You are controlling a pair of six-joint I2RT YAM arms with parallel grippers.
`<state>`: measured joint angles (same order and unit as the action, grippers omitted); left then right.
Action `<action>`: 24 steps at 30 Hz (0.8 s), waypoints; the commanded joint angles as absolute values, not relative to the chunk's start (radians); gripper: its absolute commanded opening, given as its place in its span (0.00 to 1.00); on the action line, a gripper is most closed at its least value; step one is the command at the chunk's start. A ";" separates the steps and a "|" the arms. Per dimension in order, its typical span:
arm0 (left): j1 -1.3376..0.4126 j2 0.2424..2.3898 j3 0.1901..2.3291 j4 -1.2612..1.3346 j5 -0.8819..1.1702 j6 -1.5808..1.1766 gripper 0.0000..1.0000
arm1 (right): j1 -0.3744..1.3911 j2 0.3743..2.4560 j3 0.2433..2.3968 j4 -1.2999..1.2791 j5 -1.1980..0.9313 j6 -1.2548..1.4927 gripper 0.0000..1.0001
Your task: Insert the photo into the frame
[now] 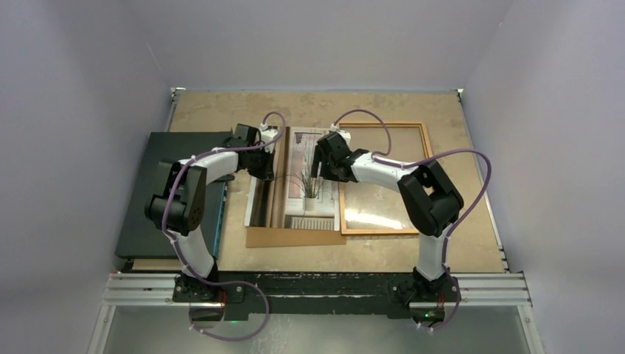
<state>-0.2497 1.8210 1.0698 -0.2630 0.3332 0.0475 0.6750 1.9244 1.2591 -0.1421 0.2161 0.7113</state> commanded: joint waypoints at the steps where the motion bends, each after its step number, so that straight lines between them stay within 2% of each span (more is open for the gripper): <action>1: -0.235 1.866 1.024 -0.301 0.217 0.106 0.00 | 0.634 1.878 1.207 -0.167 0.250 0.707 0.76; 18: -0.235 1.821 1.081 -0.346 0.274 0.076 0.00 | 0.571 1.890 1.179 -0.083 0.144 0.690 0.82; 24: -0.191 1.733 1.258 -0.493 0.267 0.105 0.33 | 0.555 1.914 1.171 -0.045 0.073 0.701 0.82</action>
